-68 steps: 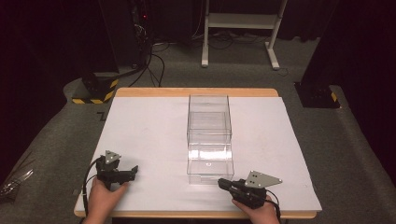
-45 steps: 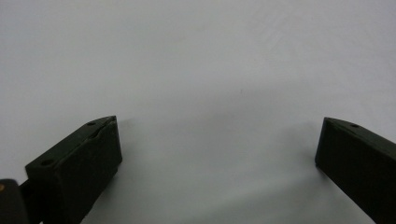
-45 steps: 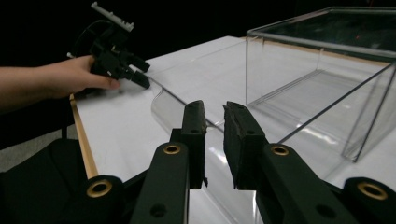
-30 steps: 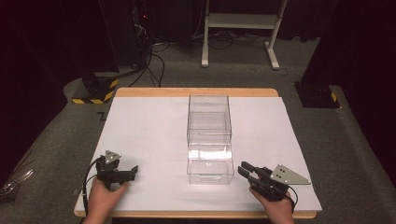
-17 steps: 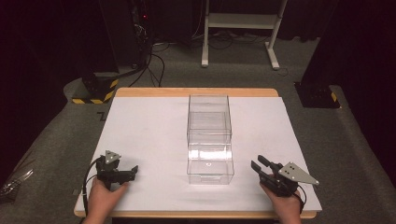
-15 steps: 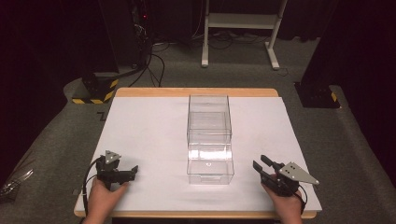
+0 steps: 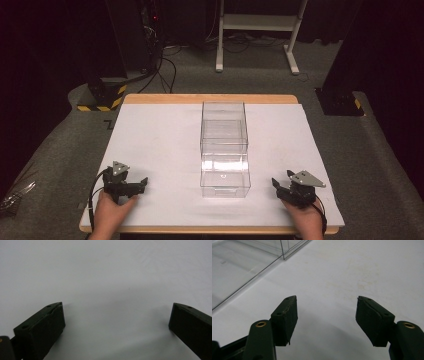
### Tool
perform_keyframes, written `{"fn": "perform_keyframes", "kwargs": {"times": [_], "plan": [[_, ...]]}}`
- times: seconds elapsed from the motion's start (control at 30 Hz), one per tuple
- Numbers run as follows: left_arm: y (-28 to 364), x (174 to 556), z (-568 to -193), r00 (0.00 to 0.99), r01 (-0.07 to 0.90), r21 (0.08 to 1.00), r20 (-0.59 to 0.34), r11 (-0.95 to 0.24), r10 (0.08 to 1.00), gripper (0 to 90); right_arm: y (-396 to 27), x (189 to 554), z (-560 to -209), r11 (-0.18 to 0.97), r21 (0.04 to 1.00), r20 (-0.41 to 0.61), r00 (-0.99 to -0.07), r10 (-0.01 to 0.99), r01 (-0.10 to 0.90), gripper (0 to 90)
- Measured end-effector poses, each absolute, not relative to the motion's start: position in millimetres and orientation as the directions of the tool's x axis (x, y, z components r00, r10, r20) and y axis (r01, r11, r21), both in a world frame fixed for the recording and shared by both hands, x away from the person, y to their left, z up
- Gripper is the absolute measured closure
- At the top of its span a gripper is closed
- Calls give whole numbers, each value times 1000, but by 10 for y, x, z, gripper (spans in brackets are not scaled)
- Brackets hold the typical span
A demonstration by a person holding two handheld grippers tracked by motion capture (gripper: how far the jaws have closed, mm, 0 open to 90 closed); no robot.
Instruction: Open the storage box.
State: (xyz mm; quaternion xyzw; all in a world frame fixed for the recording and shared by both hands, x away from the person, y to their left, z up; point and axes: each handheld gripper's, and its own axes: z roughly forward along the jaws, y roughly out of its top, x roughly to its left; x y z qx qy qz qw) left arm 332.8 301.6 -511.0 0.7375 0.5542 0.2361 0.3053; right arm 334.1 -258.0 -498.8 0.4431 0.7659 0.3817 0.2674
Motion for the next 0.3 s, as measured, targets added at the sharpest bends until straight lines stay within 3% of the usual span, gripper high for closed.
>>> {"fn": "perform_keyframes", "kwargs": {"times": [0.3], "plan": [[3015,3328,-5110,274,673,712,10,-199,962,5,-2557,3374,-4999,353,798,-88,-486,870,488,290]]}}
